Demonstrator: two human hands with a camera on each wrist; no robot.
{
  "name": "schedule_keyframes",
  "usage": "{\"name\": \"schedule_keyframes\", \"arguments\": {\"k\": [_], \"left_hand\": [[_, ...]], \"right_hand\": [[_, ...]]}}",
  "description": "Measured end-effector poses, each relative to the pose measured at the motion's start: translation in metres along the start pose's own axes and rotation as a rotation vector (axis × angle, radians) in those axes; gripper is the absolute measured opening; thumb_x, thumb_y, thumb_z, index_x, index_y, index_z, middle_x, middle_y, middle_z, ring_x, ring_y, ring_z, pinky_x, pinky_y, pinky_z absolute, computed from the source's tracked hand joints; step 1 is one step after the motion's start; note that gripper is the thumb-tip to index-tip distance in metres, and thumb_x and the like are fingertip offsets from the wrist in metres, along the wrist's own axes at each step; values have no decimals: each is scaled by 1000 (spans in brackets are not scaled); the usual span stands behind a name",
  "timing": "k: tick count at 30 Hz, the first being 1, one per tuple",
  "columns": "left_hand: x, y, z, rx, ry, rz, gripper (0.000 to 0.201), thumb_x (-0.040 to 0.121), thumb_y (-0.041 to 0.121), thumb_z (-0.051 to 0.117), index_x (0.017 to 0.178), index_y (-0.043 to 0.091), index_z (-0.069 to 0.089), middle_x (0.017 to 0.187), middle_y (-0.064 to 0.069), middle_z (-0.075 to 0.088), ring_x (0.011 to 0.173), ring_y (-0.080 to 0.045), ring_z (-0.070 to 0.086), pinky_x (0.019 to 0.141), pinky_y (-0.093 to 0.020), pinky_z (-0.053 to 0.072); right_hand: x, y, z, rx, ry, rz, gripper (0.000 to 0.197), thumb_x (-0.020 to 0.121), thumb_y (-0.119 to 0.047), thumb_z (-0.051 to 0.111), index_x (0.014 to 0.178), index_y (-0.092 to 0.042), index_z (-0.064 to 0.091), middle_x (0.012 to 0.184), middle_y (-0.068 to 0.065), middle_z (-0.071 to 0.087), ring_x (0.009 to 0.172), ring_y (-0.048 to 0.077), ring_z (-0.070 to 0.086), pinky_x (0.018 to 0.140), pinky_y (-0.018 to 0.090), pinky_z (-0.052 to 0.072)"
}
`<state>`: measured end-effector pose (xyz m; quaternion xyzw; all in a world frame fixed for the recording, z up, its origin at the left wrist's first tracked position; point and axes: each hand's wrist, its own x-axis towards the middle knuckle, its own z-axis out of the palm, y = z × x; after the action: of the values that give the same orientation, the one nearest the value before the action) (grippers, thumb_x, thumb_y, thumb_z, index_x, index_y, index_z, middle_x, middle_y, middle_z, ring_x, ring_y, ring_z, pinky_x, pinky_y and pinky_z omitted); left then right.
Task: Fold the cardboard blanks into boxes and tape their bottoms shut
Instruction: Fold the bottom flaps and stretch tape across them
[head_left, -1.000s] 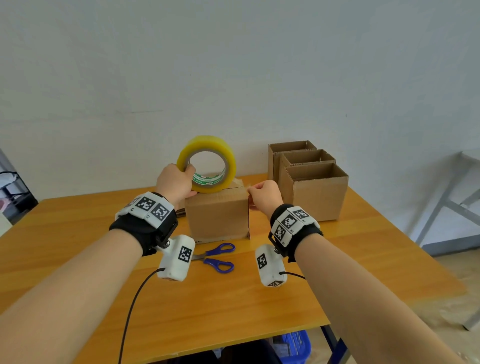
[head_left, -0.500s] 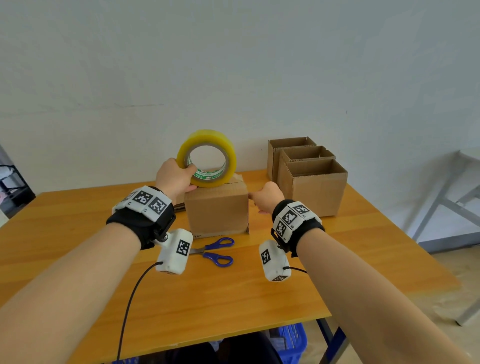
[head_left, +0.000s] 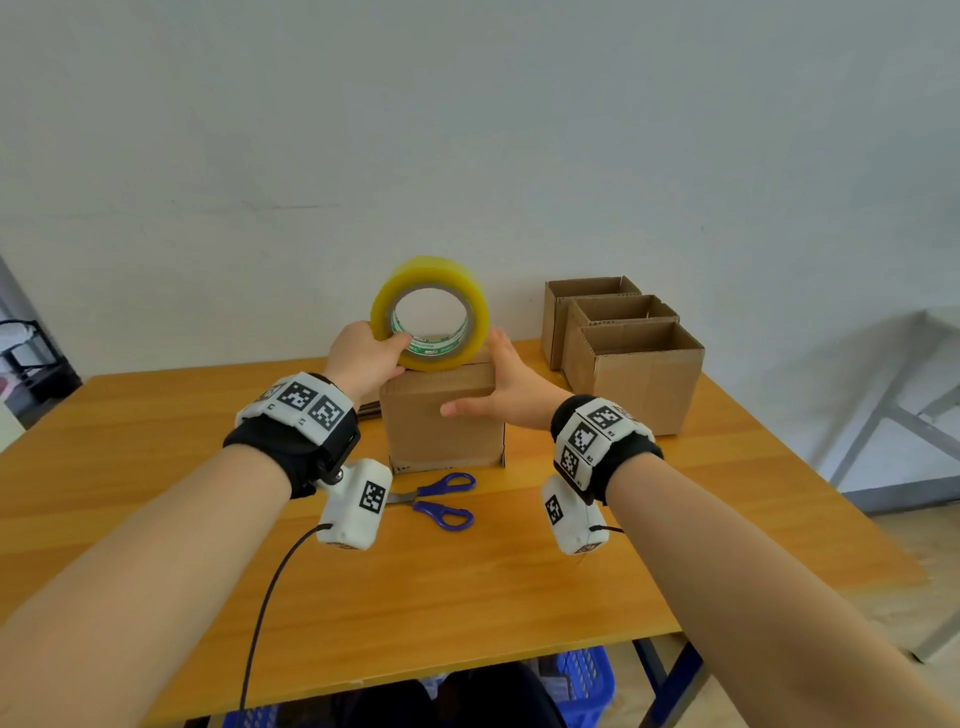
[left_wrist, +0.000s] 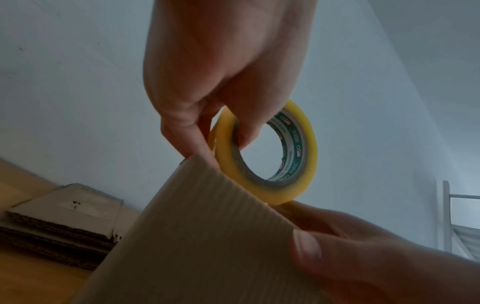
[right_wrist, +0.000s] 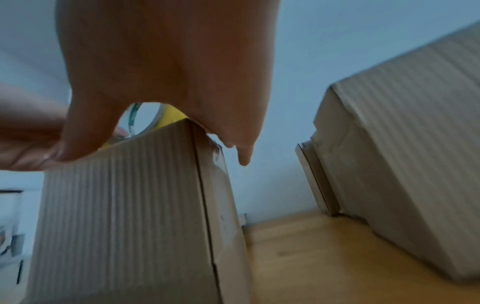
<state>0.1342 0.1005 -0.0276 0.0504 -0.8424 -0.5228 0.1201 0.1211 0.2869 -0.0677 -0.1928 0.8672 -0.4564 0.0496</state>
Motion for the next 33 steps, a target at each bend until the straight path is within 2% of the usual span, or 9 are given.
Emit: {"name": "schedule_keyframes", "arguments": {"k": [2,5,10,16,21,24,28,30,33], "left_hand": [[-1,1,-1,-17,-8,-12,28,92,26,55,101,0,58,100,-17,66,80,-17,68,88,-50,53],[-3,3,-3,8,-24,-7,35,94,28,49,117,1,49,109,-14,62,87,-21,67,83,-45,57],[-5,6,-2,19,8,25,33,98,22,45,121,0,38,109,-13,48,97,-27,58,82,-40,56],[-9,6,-7,-59,70,46,25,99,18,43,118,4,35,111,-12,43,103,-27,53,78,-38,56],[-12,3,-27,-75,166,93,21,97,17,46,113,8,35,94,-4,47,94,-26,55,68,-41,57],[-11,-3,-41,-13,175,132,19,97,17,46,111,11,33,87,-1,45,86,-24,56,60,-36,56],[-7,-9,-56,122,190,195,19,97,15,43,114,12,34,82,-3,47,80,-32,58,71,-54,55],[-3,-13,-67,228,215,237,27,97,12,43,122,9,34,82,-7,49,74,-33,57,66,-49,53],[0,-23,-84,374,232,297,33,96,9,43,128,9,34,85,-15,52,68,-30,53,58,-39,41]], "right_hand": [[4,-5,0,-163,-25,-58,121,60,-50,84,151,-25,8,156,2,12,142,21,20,115,45,28],[4,-9,-3,-377,-42,-60,106,72,-41,79,151,-15,14,154,7,18,140,24,24,115,39,27],[2,-13,-4,-532,-75,-47,98,79,-42,72,151,-11,13,152,10,20,140,27,21,114,39,22],[-1,-20,-2,-587,-91,-48,93,82,-41,69,150,-11,12,153,10,17,140,28,21,114,39,24],[-3,-24,-1,-623,-93,-8,99,85,-41,66,152,-10,1,154,12,15,141,28,19,114,38,25],[-2,-28,4,-633,-103,1,99,85,-42,65,152,-10,0,155,11,13,142,27,18,114,38,25],[0,-31,8,-629,-110,-2,97,84,-43,66,152,-14,3,153,10,15,140,27,21,114,40,28],[2,-30,7,-633,-106,8,96,84,-44,66,153,-16,4,152,10,16,139,28,23,113,40,30],[3,-29,6,-633,-104,18,96,84,-44,65,153,-17,4,152,10,15,139,28,23,113,40,30]]}}
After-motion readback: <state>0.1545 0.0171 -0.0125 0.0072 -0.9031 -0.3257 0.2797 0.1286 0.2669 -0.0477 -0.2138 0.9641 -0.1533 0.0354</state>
